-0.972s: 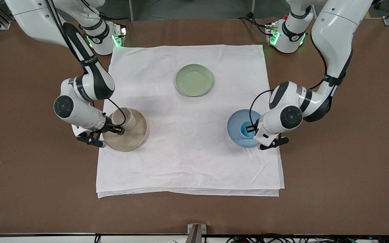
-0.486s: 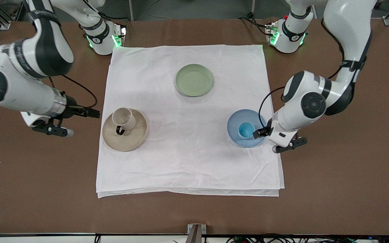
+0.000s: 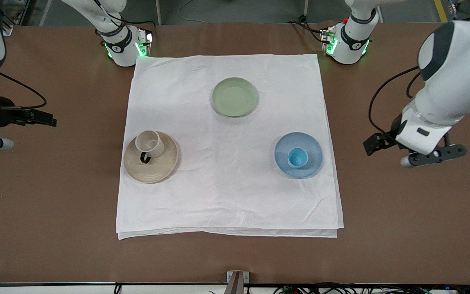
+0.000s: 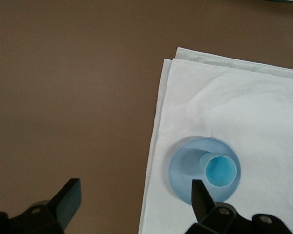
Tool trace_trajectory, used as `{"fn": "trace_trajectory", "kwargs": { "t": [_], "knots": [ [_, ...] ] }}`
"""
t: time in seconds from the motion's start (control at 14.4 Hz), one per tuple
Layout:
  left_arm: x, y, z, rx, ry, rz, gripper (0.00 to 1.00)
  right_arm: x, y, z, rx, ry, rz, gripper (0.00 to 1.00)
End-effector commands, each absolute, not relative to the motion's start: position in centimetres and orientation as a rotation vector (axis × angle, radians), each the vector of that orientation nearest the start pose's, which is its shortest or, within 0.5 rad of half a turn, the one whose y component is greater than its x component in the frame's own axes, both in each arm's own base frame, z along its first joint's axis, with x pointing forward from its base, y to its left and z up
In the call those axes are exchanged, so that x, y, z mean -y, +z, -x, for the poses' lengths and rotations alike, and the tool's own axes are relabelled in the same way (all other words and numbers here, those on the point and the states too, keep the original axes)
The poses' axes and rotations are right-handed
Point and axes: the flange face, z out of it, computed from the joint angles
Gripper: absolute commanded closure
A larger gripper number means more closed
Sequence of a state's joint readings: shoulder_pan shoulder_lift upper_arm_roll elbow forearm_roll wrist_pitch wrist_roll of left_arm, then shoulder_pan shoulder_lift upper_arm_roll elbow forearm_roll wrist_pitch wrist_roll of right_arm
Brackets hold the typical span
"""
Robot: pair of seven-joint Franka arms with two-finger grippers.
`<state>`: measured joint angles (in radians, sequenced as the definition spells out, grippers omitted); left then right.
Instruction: Place blue cup in blue plate and white mug in gray plate
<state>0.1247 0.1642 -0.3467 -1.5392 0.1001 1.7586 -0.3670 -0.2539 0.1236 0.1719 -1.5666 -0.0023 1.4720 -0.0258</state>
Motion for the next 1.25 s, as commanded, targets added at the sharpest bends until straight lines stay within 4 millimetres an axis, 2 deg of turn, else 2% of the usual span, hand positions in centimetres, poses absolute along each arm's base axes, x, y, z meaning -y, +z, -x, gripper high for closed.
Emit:
{"fn": "trace_trajectory", "kwargs": {
  "t": [0.0,0.14,0.21,0.42,0.69,0.76,0.97,1.18],
  "knots": [
    [9.5,60.1,-58.7,0.077,-0.131,3.078,0.00,6.3,60.1,-56.4,-0.077,0.307,3.146,0.00],
    [8.5,62.0,-57.0,0.037,-0.104,3.061,0.00,6.2,61.7,-56.5,-0.076,0.292,3.174,0.00],
    [7.4,63.1,-56.1,0.049,-0.104,3.057,0.00,5.9,61.7,-56.6,-0.079,0.288,3.169,0.00],
    [6.0,64.9,-53.5,0.036,-0.008,3.085,0.00,4.6,61.3,-56.5,-0.053,0.313,3.139,0.00],
    [5.2,66.4,-52.0,0.011,-0.017,3.091,0.00,3.9,61.0,-55.9,-0.041,0.334,3.072,0.00],
    [5.3,66.7,-52.0,0.006,-0.027,3.092,0.00,2.5,61.3,-55.4,-0.009,0.333,3.083,0.00],
    [5.5,66.1,-52.6,-0.009,-0.009,3.097,0.00,3.3,62.5,-52.9,-0.050,0.313,3.096,0.00],
    [6.0,65.6,-52.9,-0.024,0.005,3.100,0.00,3.5,64.1,-49.1,-0.049,0.232,3.098,0.00]
  ]
}}
